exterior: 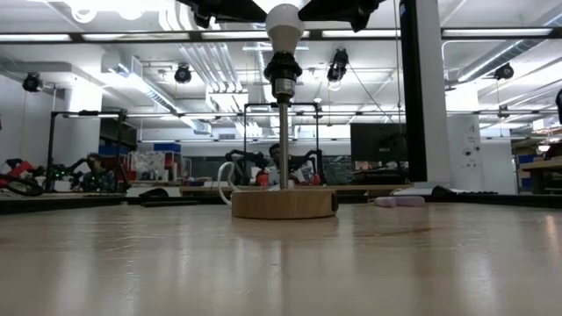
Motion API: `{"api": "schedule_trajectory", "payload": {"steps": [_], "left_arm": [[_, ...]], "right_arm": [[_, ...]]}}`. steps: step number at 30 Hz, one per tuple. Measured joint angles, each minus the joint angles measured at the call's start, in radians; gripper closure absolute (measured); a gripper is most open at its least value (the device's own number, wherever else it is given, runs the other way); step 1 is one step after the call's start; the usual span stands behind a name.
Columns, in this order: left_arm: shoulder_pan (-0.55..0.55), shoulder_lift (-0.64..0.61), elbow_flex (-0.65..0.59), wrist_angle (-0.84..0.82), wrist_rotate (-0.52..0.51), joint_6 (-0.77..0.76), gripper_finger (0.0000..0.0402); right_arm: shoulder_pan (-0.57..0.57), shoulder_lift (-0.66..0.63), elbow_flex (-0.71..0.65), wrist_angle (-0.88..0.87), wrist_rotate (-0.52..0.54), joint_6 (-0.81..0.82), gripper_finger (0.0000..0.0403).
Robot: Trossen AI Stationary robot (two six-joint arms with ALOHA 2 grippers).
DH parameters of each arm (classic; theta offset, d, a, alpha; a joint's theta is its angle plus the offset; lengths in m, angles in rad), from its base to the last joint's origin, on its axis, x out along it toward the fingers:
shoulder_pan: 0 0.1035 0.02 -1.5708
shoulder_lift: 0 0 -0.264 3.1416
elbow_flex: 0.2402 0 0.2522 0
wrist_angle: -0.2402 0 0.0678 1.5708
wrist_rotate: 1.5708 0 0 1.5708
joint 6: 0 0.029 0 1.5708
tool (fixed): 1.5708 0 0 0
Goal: Screw lightbulb
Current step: Remove the lightbulb from the brown lamp
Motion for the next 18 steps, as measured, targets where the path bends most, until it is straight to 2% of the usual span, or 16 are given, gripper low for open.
{"api": "schedule_trajectory", "payload": {"steps": [6, 10, 18], "left_arm": [[-0.008, 0.009, 0.0, 0.008, 0.01, -0.012, 0.0401], [-0.025, 0.008, 0.001, -0.003, 0.068, -0.028, 0.0401], [-0.046, -0.014, 0.0, -0.032, 0.045, -0.031, 0.0401]], "right_arm": [[-0.003, 0.004, 0.0, -0.006, 0.059, 0.002, 0.0403], [-0.007, 0.003, 0.0, -0.002, 0.11, 0.001, 0.0403], [-0.006, 0.001, 0.0, -0.069, 0.106, 0.025, 0.0403]]}}
